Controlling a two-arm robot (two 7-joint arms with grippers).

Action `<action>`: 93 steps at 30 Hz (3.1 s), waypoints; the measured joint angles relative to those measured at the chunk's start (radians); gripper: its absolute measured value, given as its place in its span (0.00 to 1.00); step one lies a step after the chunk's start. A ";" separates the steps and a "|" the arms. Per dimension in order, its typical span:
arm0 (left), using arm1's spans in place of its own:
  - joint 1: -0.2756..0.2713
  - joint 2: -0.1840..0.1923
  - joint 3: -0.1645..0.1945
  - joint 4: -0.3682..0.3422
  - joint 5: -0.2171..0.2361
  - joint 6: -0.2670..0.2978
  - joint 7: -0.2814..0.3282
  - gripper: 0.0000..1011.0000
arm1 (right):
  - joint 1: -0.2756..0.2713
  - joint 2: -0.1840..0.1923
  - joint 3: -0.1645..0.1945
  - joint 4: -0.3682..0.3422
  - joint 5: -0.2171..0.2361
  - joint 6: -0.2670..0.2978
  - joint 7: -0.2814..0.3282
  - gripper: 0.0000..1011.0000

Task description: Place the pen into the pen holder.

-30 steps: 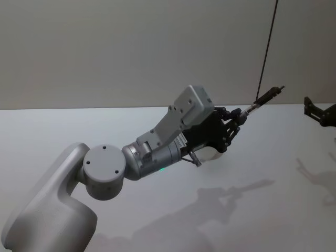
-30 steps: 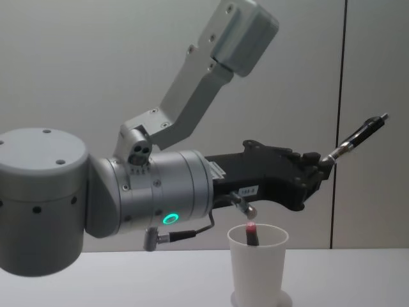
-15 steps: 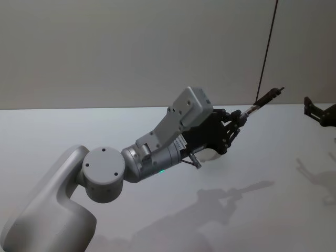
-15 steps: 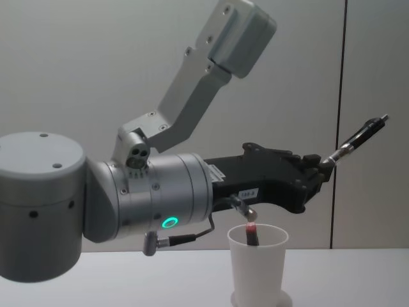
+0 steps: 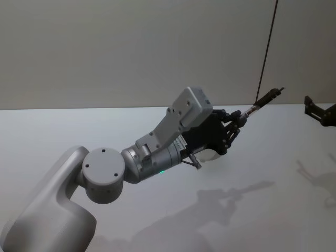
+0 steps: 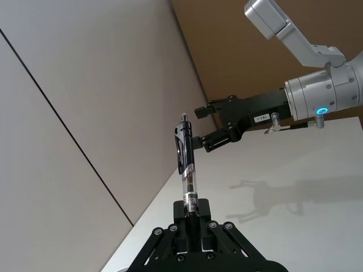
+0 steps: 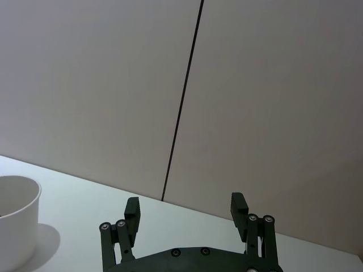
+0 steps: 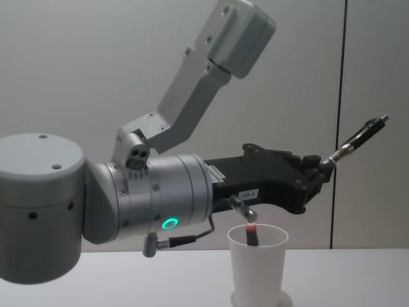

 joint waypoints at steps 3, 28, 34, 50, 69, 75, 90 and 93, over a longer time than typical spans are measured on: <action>0.000 0.000 0.000 0.000 0.000 0.000 0.000 0.14 | -0.004 0.004 0.005 -0.003 0.018 -0.003 0.014 0.99; 0.001 0.001 0.000 -0.001 -0.002 0.000 0.001 0.14 | -0.039 0.059 0.065 -0.022 0.293 0.131 0.244 0.99; 0.001 0.001 0.000 -0.001 -0.002 0.000 0.001 0.14 | -0.048 0.071 0.077 -0.023 0.375 0.190 0.312 0.99; 0.001 0.001 0.000 -0.001 -0.002 0.000 0.001 0.14 | -0.078 0.093 0.096 -0.032 0.568 0.366 0.436 0.99; 0.001 0.001 0.000 -0.001 -0.002 0.000 0.001 0.14 | -0.147 0.084 0.094 -0.141 0.708 0.495 0.391 0.99; 0.001 0.001 0.000 -0.001 -0.002 0.000 0.001 0.14 | -0.166 0.076 0.087 -0.178 0.727 0.498 0.349 0.99; 0.001 0.001 0.000 -0.001 -0.002 0.000 0.001 0.14 | -0.208 0.055 0.063 -0.267 0.758 0.493 0.275 0.99; 0.001 0.001 0.000 -0.001 -0.002 0.000 0.001 0.14 | -0.215 0.053 0.058 -0.284 0.768 0.494 0.265 0.99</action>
